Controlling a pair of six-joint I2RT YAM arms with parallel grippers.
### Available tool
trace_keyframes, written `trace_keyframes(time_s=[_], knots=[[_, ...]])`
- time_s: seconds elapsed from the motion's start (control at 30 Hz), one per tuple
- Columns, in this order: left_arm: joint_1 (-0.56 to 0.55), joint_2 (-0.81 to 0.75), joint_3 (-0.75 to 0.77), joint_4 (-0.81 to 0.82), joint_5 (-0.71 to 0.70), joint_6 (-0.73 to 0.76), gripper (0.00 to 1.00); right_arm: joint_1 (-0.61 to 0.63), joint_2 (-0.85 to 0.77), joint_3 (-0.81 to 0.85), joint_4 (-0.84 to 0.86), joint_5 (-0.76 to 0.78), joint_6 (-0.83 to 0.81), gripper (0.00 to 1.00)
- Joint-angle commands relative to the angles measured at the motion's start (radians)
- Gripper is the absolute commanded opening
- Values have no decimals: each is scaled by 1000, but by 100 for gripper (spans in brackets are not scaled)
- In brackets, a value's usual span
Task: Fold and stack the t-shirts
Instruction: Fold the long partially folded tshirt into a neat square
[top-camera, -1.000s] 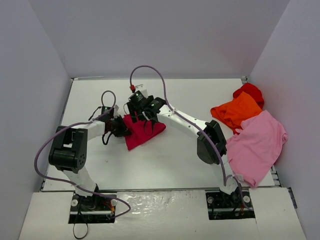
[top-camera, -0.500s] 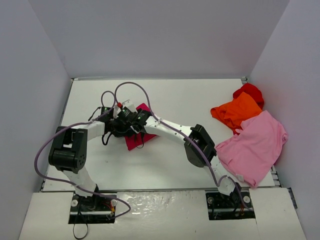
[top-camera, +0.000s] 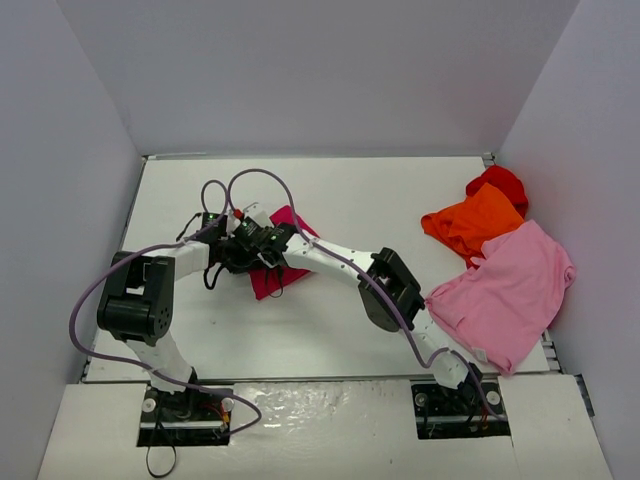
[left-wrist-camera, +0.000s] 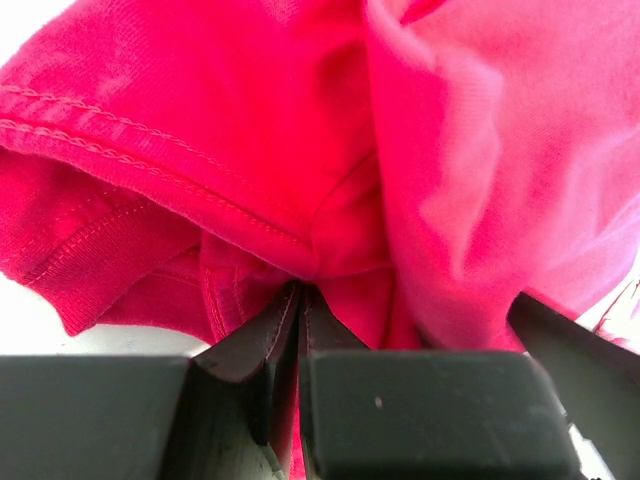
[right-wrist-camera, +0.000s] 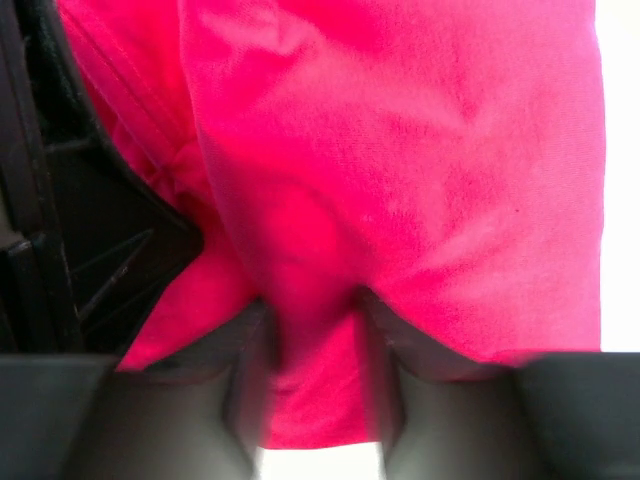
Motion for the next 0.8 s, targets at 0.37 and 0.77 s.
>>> trace_keyframes(time_s=[0.37, 0.77], knots=[[-4, -3, 31, -11, -25, 26, 0, 10, -108, 101, -6, -40, -26, 0], [-4, 1, 34, -1, -23, 19, 0, 13, -158, 165, -3, -217, -3, 0]])
